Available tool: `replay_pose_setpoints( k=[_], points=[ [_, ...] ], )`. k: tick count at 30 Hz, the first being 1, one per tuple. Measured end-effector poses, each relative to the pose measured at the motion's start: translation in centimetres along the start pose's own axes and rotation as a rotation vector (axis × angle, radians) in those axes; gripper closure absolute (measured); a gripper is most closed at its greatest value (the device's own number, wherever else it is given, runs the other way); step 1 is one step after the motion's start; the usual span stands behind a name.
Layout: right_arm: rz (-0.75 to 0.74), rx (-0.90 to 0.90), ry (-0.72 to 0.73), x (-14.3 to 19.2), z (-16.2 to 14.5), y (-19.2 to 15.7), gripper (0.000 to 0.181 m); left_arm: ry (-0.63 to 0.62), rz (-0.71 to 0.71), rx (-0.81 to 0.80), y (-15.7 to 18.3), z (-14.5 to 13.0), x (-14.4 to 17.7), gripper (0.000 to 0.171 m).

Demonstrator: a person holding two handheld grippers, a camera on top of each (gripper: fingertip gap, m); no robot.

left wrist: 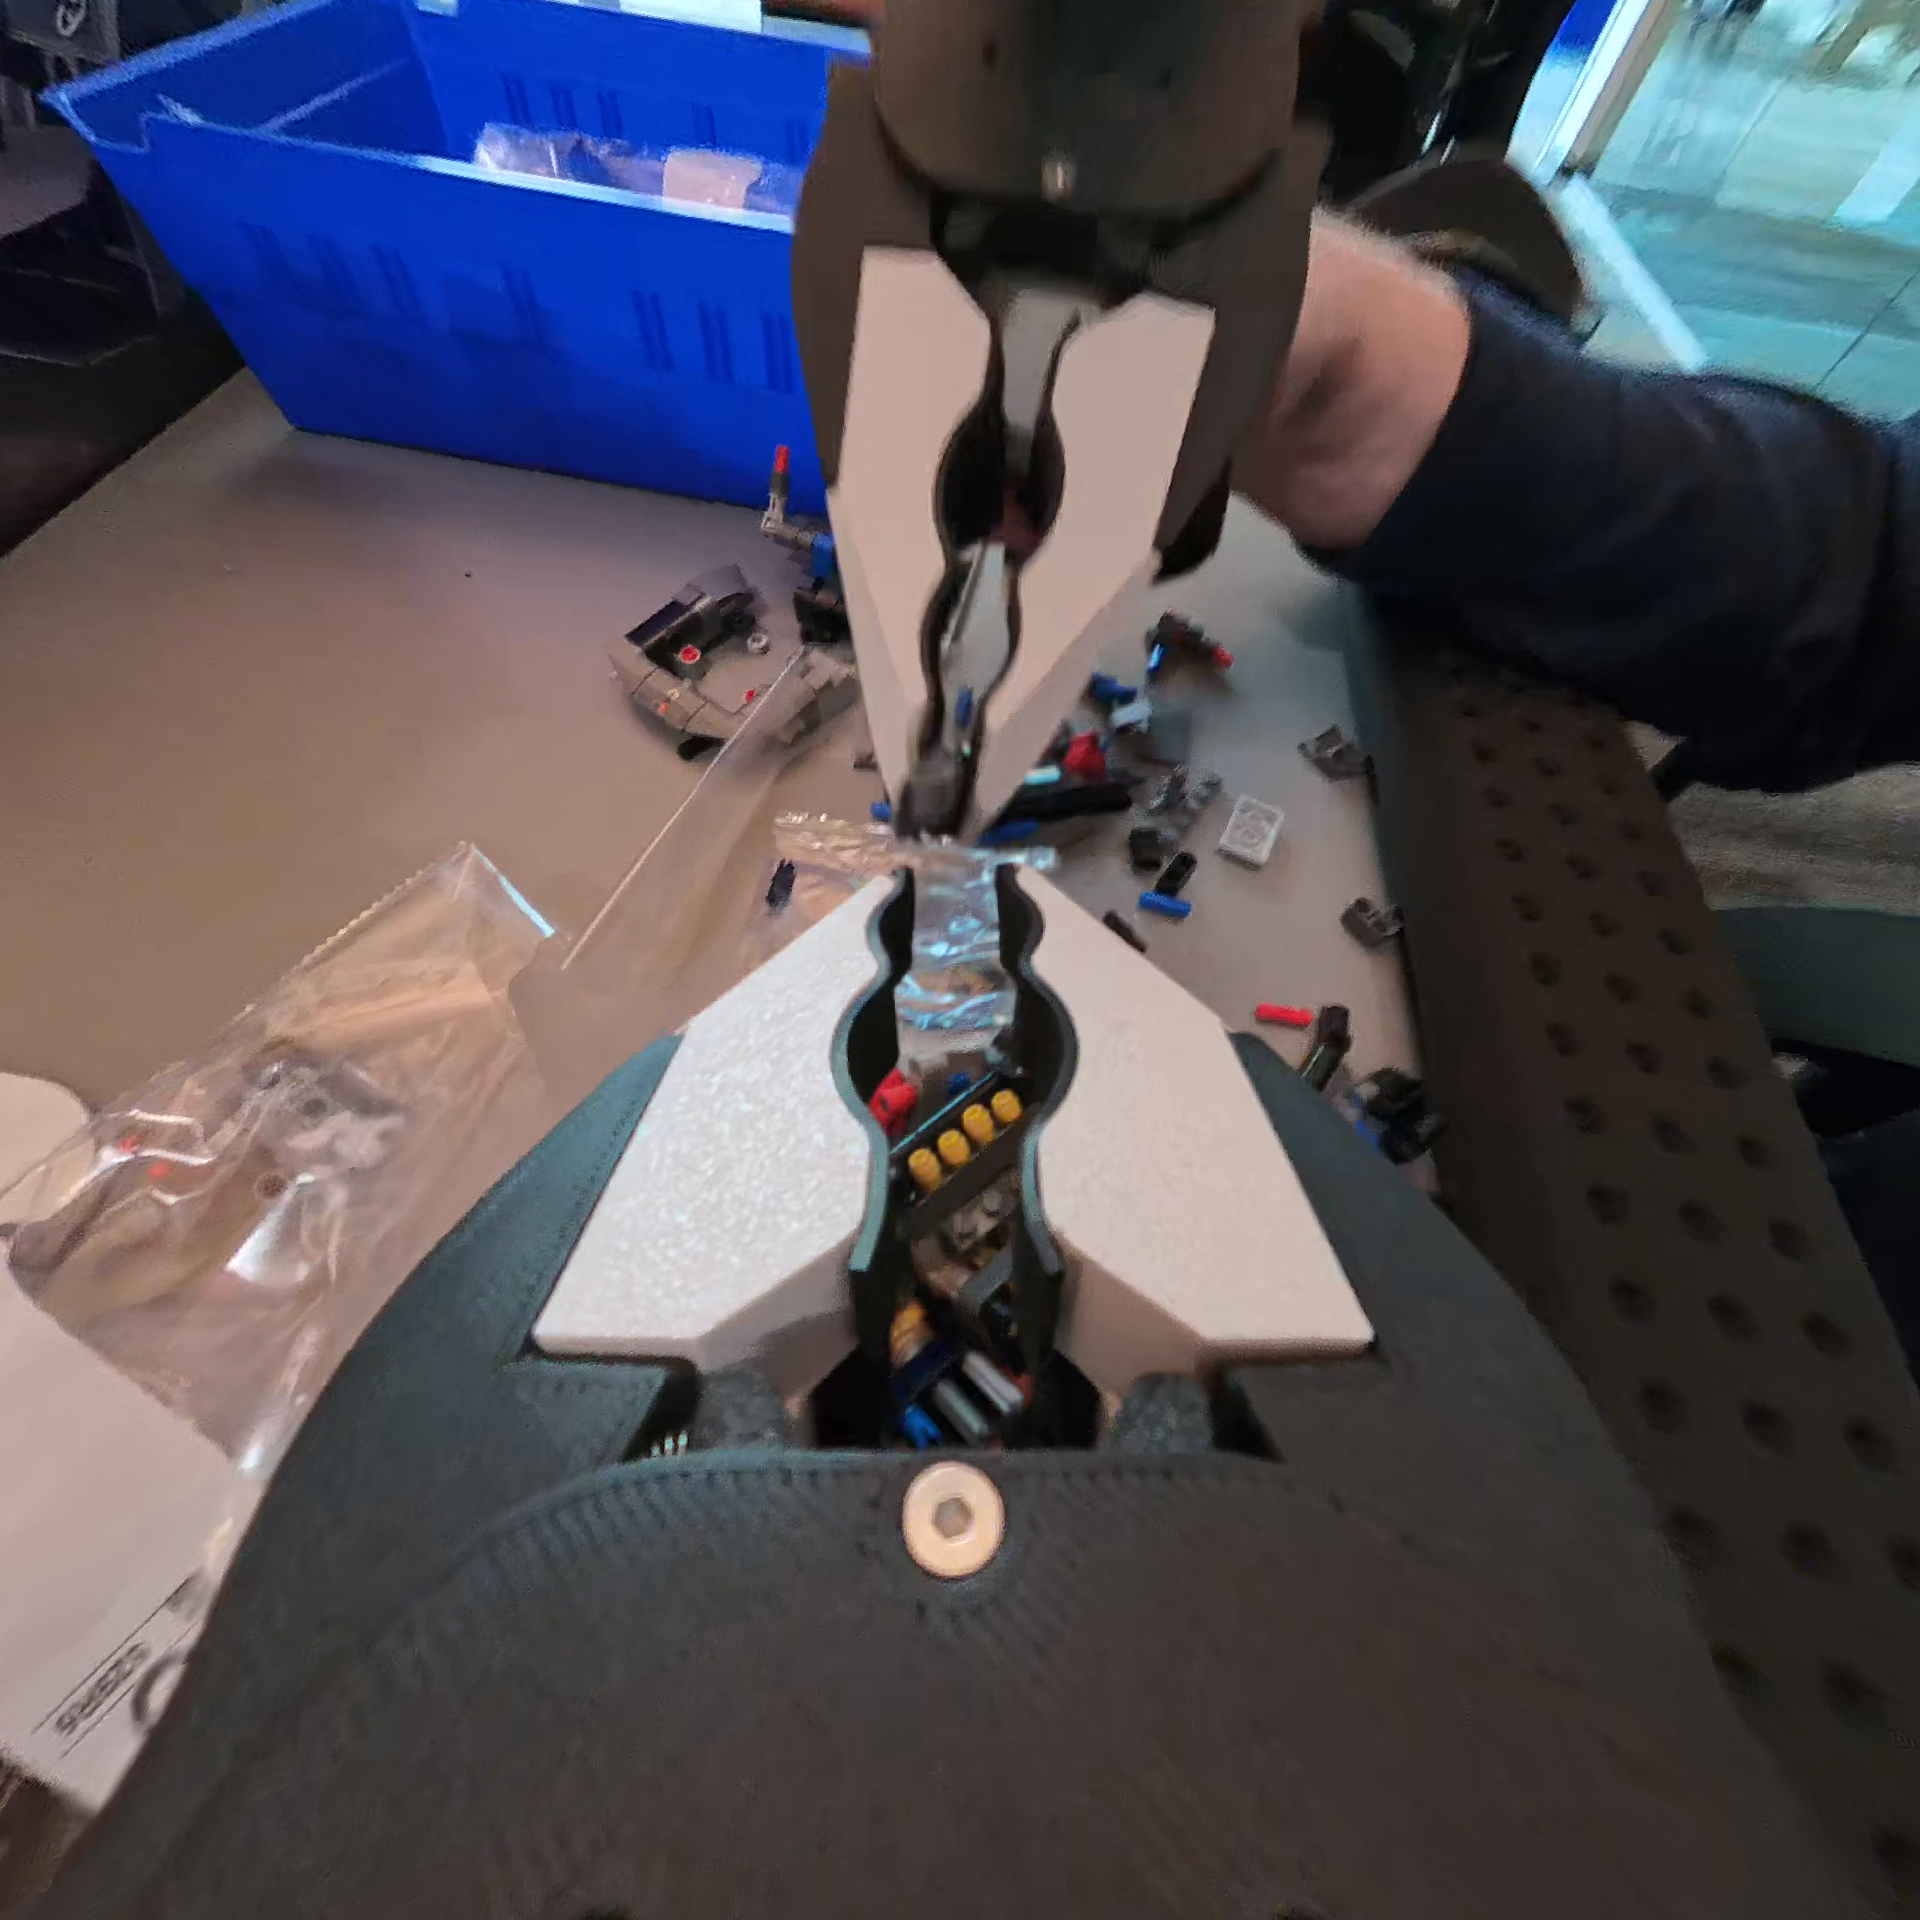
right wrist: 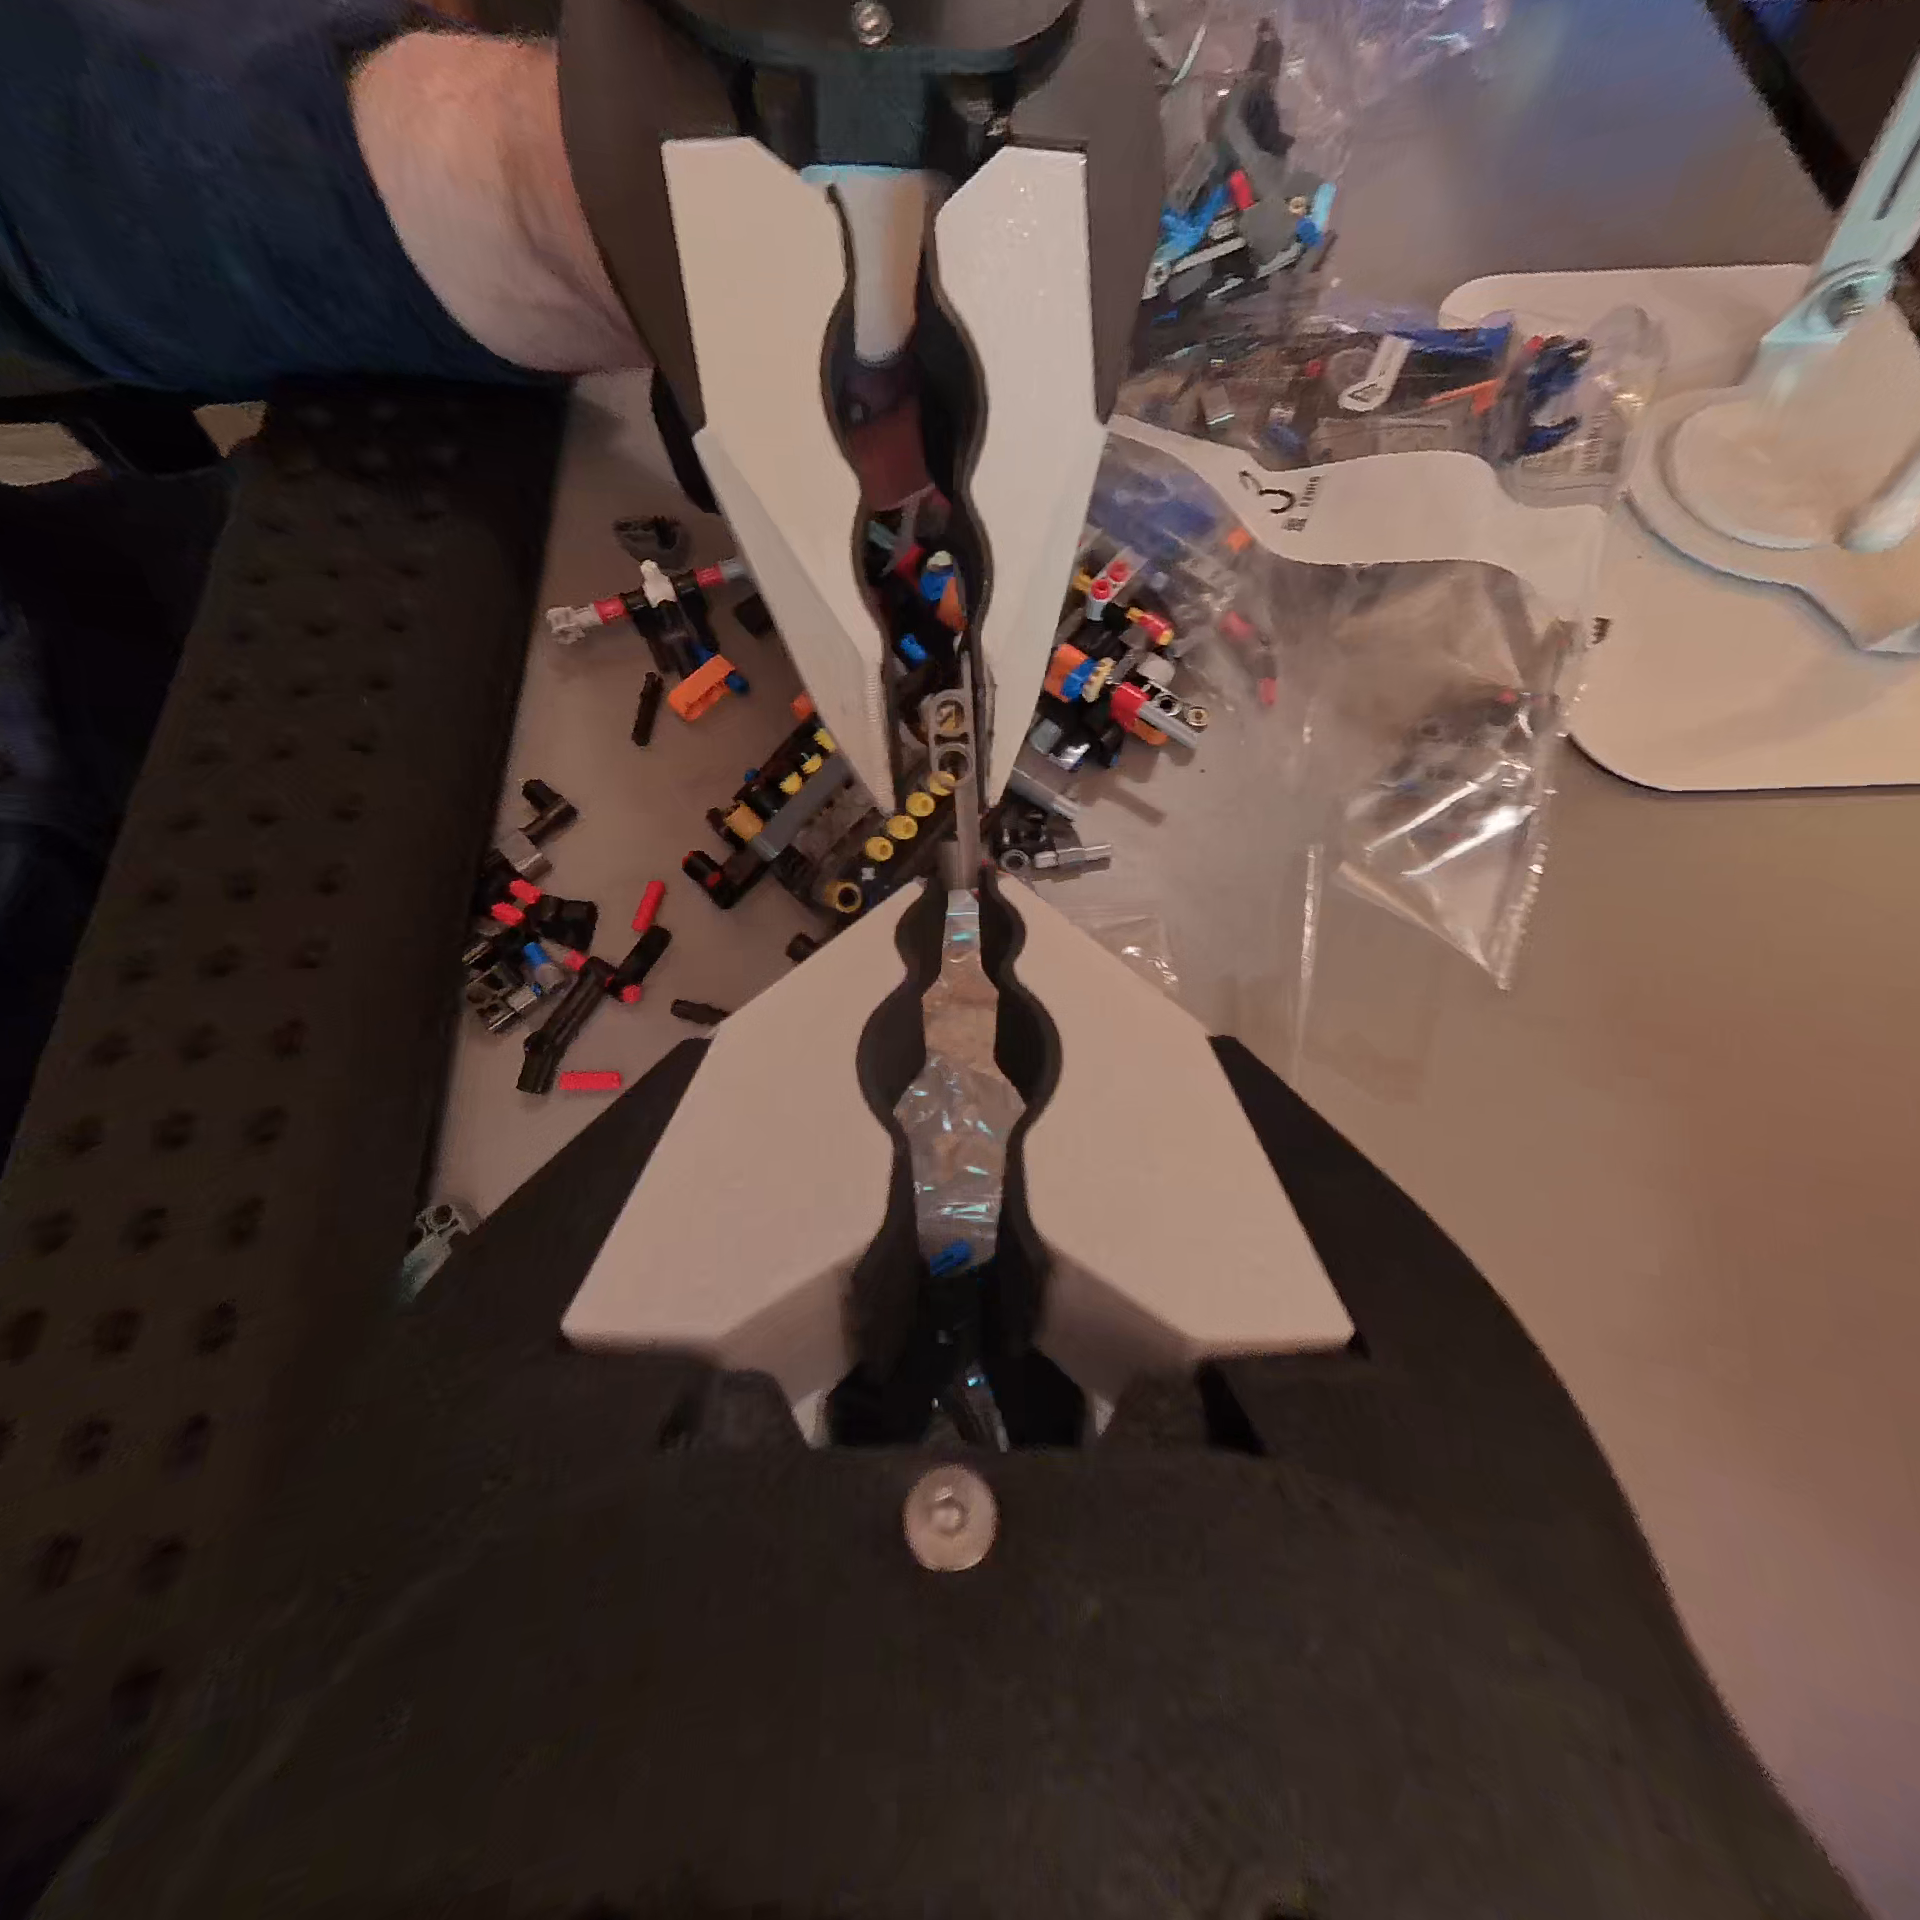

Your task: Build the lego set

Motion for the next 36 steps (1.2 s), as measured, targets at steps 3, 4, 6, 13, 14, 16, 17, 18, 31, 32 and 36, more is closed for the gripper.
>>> replay_pose_setpoints(
  k=[3, 4, 6, 13, 14, 16, 17, 18, 31, 32, 36],
  points=[
    [-0.068, -0.022, 0.008, 1.0, -0.1, 0.9, 0.178, -0.080, -0.009, -0.053, 0.6, -0.6, -0.5, 0.150],
    [-0.087, -0.030, 0.010, 1.3, -0.2, 1.2, 0.178, -0.111, -0.017, -0.075, 0.8, -0.9, -0.8, 0.147],
    [-0.102, -0.043, 0.014, 1.6, -0.3, 1.4, 0.178, -0.185, -0.030, -0.124, 1.3, -1.5, -1.2, 0.140],
    [-0.101, -0.057, -0.034, 1.6, -0.9, 1.6, 0.178, -0.316, 0.017, -0.247, 1.7, -2.8, -2.2, 0.130],
    [-0.095, -0.059, -0.043, 1.5, -1.0, 1.5, 0.178, -0.323, 0.020, -0.259, 1.7, -2.9, -2.4, 0.133],
    [-0.093, -0.059, -0.051, 1.4, -1.1, 1.5, 0.178, -0.338, 0.021, -0.271, 1.8, -3.1, -2.6, 0.141],
    [-0.091, -0.062, -0.053, 1.4, -1.1, 1.5, 0.178, -0.335, 0.016, -0.272, 1.9, -3.1, -2.7, 0.148],
    [-0.092, -0.062, -0.054, 1.4, -1.2, 1.6, 0.178, -0.340, 0.013, -0.276, 2.0, -3.1, -2.7, 0.153],
    [-0.128, -0.085, -0.034, 1.8, -1.2, 2.2, 0.178, -0.285, 0.054, -0.251, 1.4, -2.4, -2.2, 0.171],
    [-0.135, -0.090, -0.031, 1.9, -1.2, 2.3, 0.178, -0.266, 0.055, -0.238, 1.3, -2.2, -2.0, 0.171],
    [-0.153, -0.104, -0.023, 2.2, -1.2, 2.5, 0.178, -0.217, 0.033, -0.220, 1.5, -1.7, -2.0, 0.171]
  ],
)
Point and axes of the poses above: each gripper's, where its closed fingertips meet, x back along the fingers, z out of its top, y = z × x across the jaws, the point moved 8 cm from there along x, back along the fingers, and after that the axes turned 12 degrees about y, right-handed, at the moved point
